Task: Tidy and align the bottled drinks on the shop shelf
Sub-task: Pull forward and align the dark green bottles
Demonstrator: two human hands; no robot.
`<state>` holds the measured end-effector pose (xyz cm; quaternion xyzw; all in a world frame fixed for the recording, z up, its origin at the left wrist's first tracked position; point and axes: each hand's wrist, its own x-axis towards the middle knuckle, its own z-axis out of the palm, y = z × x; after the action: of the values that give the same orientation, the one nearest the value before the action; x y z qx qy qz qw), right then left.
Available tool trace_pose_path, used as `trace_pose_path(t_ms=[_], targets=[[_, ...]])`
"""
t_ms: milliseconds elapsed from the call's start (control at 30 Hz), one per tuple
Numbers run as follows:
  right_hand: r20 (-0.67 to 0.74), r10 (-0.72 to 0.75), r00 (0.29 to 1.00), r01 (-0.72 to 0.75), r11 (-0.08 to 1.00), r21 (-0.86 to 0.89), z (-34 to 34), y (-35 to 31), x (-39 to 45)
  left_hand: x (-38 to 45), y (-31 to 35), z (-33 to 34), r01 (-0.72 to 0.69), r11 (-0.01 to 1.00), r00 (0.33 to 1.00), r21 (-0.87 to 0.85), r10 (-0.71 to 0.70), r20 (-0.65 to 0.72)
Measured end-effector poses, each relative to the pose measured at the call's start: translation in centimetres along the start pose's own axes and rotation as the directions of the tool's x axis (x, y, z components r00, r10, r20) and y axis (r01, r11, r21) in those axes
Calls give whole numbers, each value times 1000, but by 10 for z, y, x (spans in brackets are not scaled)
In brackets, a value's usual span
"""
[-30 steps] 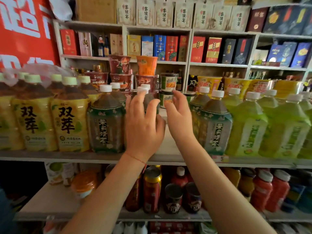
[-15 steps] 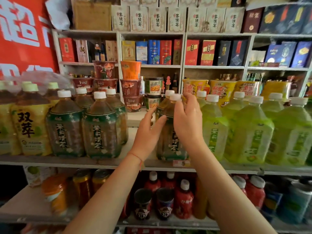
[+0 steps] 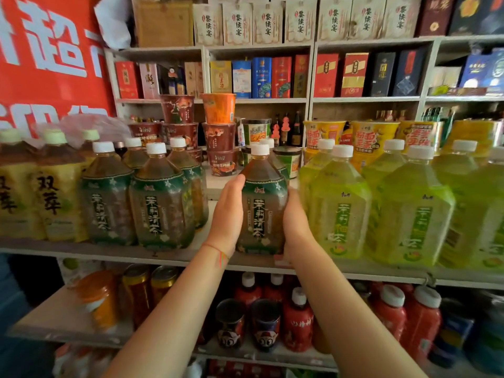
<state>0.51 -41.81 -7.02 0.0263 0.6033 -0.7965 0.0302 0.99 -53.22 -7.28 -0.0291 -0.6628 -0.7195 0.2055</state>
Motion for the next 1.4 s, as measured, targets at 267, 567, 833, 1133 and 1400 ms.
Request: trace_pose_path(t_ms=[267, 567, 833, 1133, 1400], targets=[[-12, -40, 999, 39, 999, -22, 8, -21, 14, -2, 33, -6, -485, 752, 870, 445, 467, 159], [104, -44, 994, 45, 999, -14, 56, -7, 5, 1, 41, -53, -479, 105, 711, 872, 629, 315], [44, -105, 993, 103, 993, 50, 89, 5, -1, 5, 42, -88, -448, -9, 713, 894, 600, 363], [-30, -476, 879, 446, 843, -299, 89, -21, -37, -8, 35, -71, -604, 178, 579, 777, 767, 275], [103, -943, 315, 704, 160, -692, 11, -67, -33, -24, 42, 1, -704, 352, 606, 616, 751, 263]])
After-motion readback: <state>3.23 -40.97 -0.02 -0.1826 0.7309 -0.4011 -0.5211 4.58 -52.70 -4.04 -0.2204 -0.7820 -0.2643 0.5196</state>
